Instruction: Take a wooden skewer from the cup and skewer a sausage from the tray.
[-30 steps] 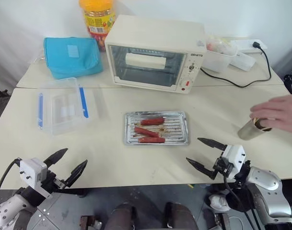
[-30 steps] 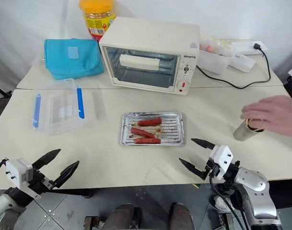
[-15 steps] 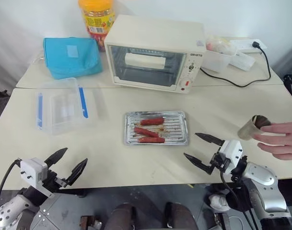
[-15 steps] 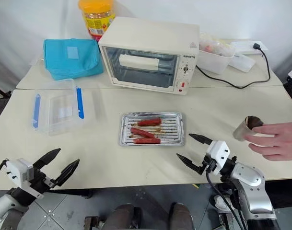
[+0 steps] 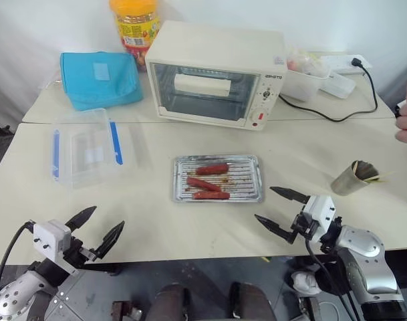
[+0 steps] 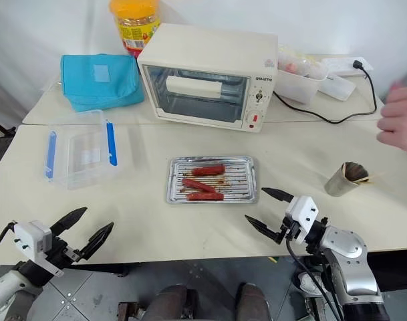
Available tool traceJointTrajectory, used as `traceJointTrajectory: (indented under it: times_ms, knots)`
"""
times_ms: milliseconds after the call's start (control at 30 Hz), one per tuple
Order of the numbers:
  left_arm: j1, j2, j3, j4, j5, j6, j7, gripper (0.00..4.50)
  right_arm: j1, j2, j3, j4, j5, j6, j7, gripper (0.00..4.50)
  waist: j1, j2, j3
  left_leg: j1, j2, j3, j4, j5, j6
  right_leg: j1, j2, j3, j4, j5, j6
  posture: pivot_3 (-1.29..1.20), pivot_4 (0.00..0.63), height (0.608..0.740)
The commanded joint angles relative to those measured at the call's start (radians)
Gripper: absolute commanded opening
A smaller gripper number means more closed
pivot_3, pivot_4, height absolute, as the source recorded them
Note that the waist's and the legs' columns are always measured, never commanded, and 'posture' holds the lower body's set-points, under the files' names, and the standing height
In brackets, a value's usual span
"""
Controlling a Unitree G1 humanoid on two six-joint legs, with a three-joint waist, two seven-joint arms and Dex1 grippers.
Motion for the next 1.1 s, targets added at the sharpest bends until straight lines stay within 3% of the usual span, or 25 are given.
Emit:
traceJointTrajectory:
  times_ms: [33,1100]
  knots:
    - [0.018,0.016,0.020,-0.047,-0.009,-0.007,-0.011,4.49,0.009,-0.009,-0.015,-0.030,0.016,0.000,0.000,4.50,0.000,0.000,0.000,0.000,0.000,0.000,0.000,0.000,0.000,0.000,0.000,0.000,0.000,0.000,0.000,0.00,0.150,0.740]
    - [-0.012,0.010,-0.017,0.002,0.003,-0.030,-0.040,4.49,0.055,-0.003,-0.019,-0.002,0.012,-0.056,0.018,4.50,0.000,0.000,0.000,0.000,0.000,0.000,0.000,0.000,0.000,0.000,0.000,0.000,0.000,0.000,0.000,0.00,0.150,0.740]
